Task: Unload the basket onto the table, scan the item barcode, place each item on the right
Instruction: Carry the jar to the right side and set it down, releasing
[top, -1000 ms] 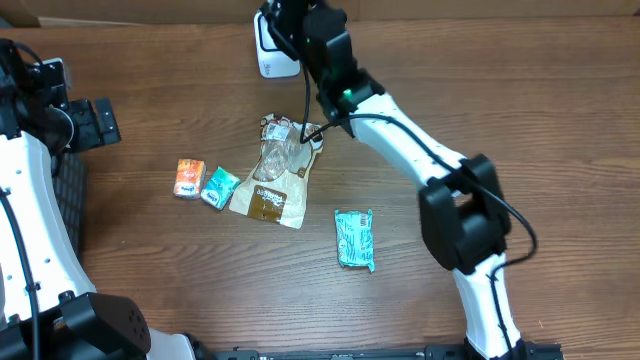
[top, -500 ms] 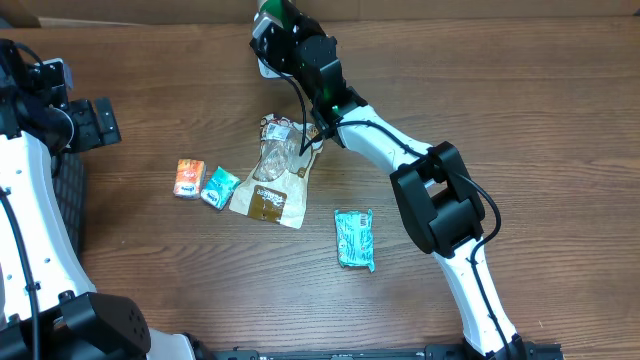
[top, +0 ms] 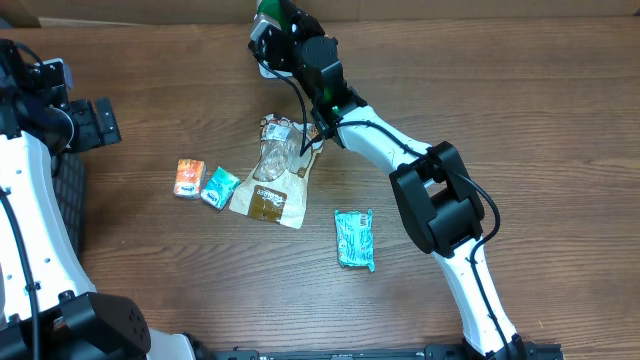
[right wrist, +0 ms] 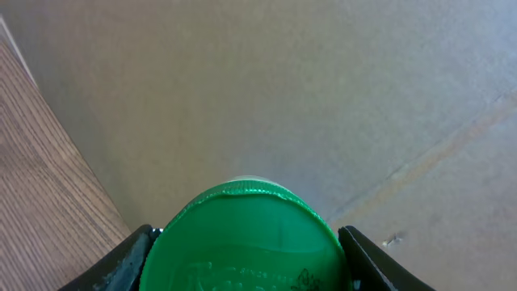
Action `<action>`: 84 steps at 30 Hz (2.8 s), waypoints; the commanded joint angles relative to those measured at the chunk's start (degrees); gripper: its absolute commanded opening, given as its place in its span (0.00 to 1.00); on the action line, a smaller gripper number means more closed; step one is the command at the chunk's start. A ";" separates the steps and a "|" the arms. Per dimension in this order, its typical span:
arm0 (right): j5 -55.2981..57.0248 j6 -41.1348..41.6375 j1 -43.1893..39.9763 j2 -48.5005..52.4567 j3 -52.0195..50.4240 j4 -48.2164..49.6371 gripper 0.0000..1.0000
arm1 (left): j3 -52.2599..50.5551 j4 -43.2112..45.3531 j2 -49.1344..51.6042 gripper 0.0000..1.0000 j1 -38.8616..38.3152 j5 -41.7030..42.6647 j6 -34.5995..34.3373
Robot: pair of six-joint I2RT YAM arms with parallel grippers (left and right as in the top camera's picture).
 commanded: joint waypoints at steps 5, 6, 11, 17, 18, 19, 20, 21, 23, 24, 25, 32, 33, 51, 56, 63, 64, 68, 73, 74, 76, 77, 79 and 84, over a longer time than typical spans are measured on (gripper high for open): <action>1.11 18.95 -0.02 -13.20 1.68 -11.34 0.37 | -0.22 0.17 0.20 1.00 0.31 -0.22 0.70; 0.55 21.42 -0.02 -14.75 1.68 -14.12 0.39 | -0.22 0.17 0.20 0.99 0.31 -0.22 0.68; -8.72 37.81 -1.29 -28.59 1.68 -40.11 0.39 | -0.22 0.17 0.20 1.00 0.31 -0.22 0.68; -10.08 40.83 -6.27 -38.66 1.68 -72.54 0.39 | -0.22 0.17 0.20 0.99 0.31 -0.22 0.70; -9.97 40.85 -7.28 -38.69 1.68 -76.85 0.39 | -0.22 0.17 0.20 0.99 0.31 -0.22 0.70; -9.81 40.83 -8.55 -38.66 1.66 -81.40 0.39 | -0.22 0.17 0.20 1.00 0.31 -0.22 0.70; -9.01 40.83 -10.08 -38.29 1.49 -86.38 0.39 | -0.22 0.17 0.20 0.99 0.31 -0.22 0.68; -8.39 40.83 -10.67 -38.21 1.29 -88.08 0.39 | -0.22 0.17 0.20 1.00 0.31 -0.22 0.68; -6.75 40.83 -13.49 -37.77 -0.48 -93.77 0.39 | -0.22 0.17 0.20 0.99 0.31 -0.22 0.70; -6.69 40.87 -15.74 -37.75 -3.02 -95.08 0.39 | -0.22 0.17 0.20 1.00 0.31 -0.24 0.68; -6.69 40.87 -17.20 -37.75 -5.16 -95.01 0.39 | -0.22 0.17 0.20 1.00 0.31 -0.22 0.70; -6.64 41.75 -24.98 -37.73 -17.81 -86.29 0.40 | -0.22 0.17 0.20 1.00 0.31 -0.22 0.70; -6.69 43.04 -26.12 -37.73 -20.26 -84.02 0.40 | -0.22 0.17 0.20 0.99 0.31 -0.22 0.70; -6.91 46.47 -31.06 -37.70 -31.78 -72.94 0.52 | -0.22 0.17 0.20 1.00 0.31 -0.22 0.68; -6.86 46.64 -31.08 -37.64 -31.78 -73.96 0.53 | -0.22 0.17 0.20 1.00 0.31 -0.22 0.70; -6.69 46.64 -31.06 -37.11 -31.78 -74.40 0.54 | -0.22 0.17 0.20 1.00 0.31 -0.22 0.68; -6.71 46.66 -31.06 -37.11 -31.78 -74.51 0.56 | -0.22 0.17 0.20 1.00 0.31 -0.22 0.70; -6.71 46.64 -31.06 -37.11 -31.78 -75.71 0.70 | -0.22 0.17 0.20 1.00 0.31 -0.22 0.70; -6.93 46.66 -31.06 -37.11 -31.78 -75.87 0.85 | -0.22 0.15 0.20 1.00 0.31 -0.22 0.68; -7.06 46.66 -31.06 -37.11 -31.78 -75.87 0.94 | -0.22 0.17 0.20 1.00 0.31 -0.22 0.70; -11.87 46.64 -31.06 -37.42 -29.81 -77.00 1.00 | -0.22 0.17 0.20 1.00 0.31 -0.22 0.68; -16.00 46.88 -30.99 -38.27 -26.64 -79.41 1.00 | -0.22 0.17 0.20 1.00 0.31 -0.22 0.68; -21.53 51.21 -30.95 -39.89 -20.81 -83.67 1.00 | -0.22 0.17 0.20 1.00 0.28 -0.22 0.70; -34.45 52.81 -29.55 -42.53 -10.88 -95.27 1.00 | -0.22 0.17 0.20 0.99 0.31 -0.22 0.70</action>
